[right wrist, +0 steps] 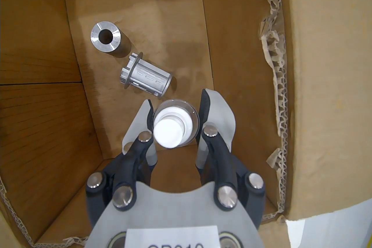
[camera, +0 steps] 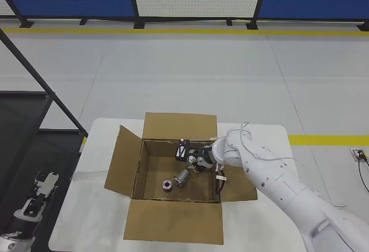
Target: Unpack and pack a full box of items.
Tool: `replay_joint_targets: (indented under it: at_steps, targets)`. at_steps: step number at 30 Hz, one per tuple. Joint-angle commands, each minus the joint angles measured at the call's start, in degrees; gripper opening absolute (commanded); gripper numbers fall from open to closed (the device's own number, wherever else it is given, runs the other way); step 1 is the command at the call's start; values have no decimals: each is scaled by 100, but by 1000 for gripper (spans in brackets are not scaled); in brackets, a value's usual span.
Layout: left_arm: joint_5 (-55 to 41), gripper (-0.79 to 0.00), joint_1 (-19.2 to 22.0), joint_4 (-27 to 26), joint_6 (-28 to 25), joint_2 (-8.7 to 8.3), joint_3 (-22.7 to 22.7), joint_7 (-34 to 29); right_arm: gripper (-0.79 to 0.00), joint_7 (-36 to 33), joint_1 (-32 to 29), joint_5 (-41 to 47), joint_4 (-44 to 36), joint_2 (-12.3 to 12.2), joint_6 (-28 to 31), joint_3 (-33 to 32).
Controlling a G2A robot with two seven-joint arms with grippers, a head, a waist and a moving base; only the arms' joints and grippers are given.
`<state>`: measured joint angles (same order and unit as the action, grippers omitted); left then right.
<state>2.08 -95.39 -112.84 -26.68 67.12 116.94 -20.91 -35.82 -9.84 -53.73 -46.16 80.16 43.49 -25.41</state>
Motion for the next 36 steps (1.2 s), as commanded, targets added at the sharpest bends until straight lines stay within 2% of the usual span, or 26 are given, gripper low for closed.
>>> replay_joint_targets:
  at_steps: [1,5,10,20,25,26,27,32,36]
  targets:
    - [0,0,0,0,0,0,0,0,-486,37,28,-17,101,44,32,12]
    - [0,0,0,0,0,0,0,0,-443,95,77,-79,242,120,91,29]
    - [0,0,0,0,0,0,0,0,-431,174,96,-178,313,166,96,5]
    - [0,0,0,0,0,0,0,0,-394,253,97,-384,152,105,9,-214]
    - [0,0,0,0,0,0,0,0,-277,677,-29,-588,-433,-184,202,-661]
    - [0,0,0,0,0,0,0,0,-160,777,-97,-657,-612,-267,239,-784]
    - [0,0,0,0,0,0,0,0,0,875,-190,-716,-811,-355,284,-918]
    - [0,0,0,0,0,0,0,0,0,1142,-784,-946,-1837,-783,527,-1652]
    - [0,0,0,0,0,0,0,0,0,1142,-784,-946,-1837,-783,527,-1652]
